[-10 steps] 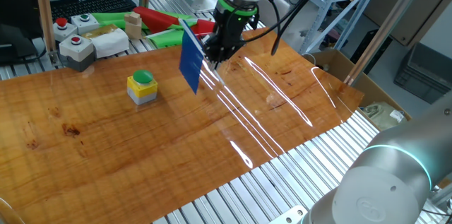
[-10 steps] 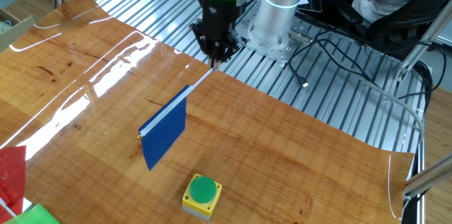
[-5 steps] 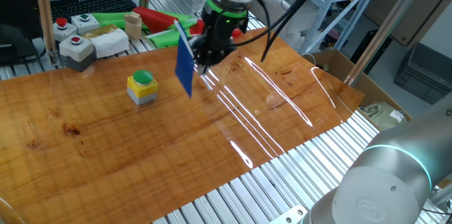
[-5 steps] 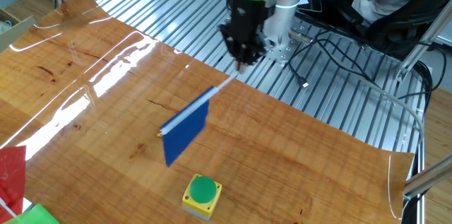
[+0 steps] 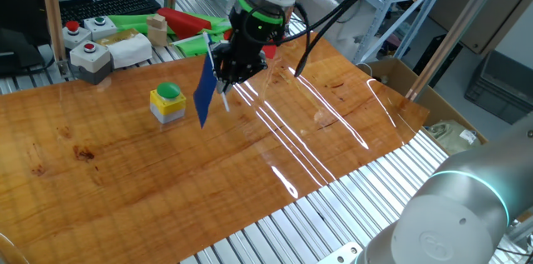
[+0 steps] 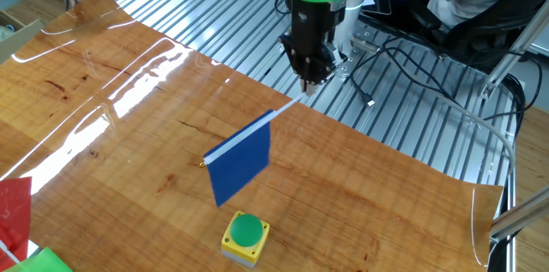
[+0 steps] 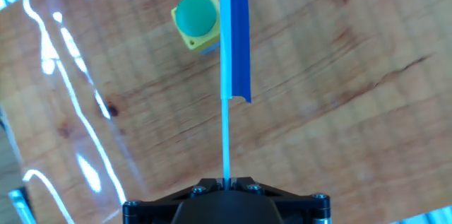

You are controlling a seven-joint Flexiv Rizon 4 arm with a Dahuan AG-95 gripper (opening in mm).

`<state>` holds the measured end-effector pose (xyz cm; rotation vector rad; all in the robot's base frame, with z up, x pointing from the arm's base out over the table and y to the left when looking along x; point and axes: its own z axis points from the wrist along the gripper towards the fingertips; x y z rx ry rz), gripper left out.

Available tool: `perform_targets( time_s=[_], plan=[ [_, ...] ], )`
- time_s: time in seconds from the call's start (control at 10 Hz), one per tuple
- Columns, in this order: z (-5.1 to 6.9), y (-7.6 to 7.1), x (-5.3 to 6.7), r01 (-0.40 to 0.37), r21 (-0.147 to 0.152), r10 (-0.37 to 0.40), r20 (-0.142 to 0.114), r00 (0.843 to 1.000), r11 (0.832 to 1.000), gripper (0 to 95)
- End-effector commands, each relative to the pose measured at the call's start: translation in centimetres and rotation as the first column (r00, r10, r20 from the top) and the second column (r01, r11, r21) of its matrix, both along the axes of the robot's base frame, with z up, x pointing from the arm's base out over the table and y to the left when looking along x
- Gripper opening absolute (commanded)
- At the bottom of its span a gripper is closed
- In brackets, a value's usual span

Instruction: Wave the flag

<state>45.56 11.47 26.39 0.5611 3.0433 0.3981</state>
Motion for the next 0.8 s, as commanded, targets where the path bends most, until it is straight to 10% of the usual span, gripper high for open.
perform_targets(
  time_s=[0.1, 0.3, 0.6, 0.8],
  plan=[
    [-0.4, -0.9, 1.1, -0.104, -0.146, 0.102, -0.016, 0.995, 0.984, 0.0],
    [-0.6, -4.2, 2.6, -0.203, -0.292, 0.200, -0.041, 0.979, 0.935, 0.0],
    [-1.1, -11.2, 4.0, -0.313, -0.381, 0.307, -0.079, 0.948, 0.870, 0.0],
    [-1.8, -14.8, 4.1, -0.376, -0.477, 0.360, -0.129, 0.924, 0.794, 0.0]
  ],
)
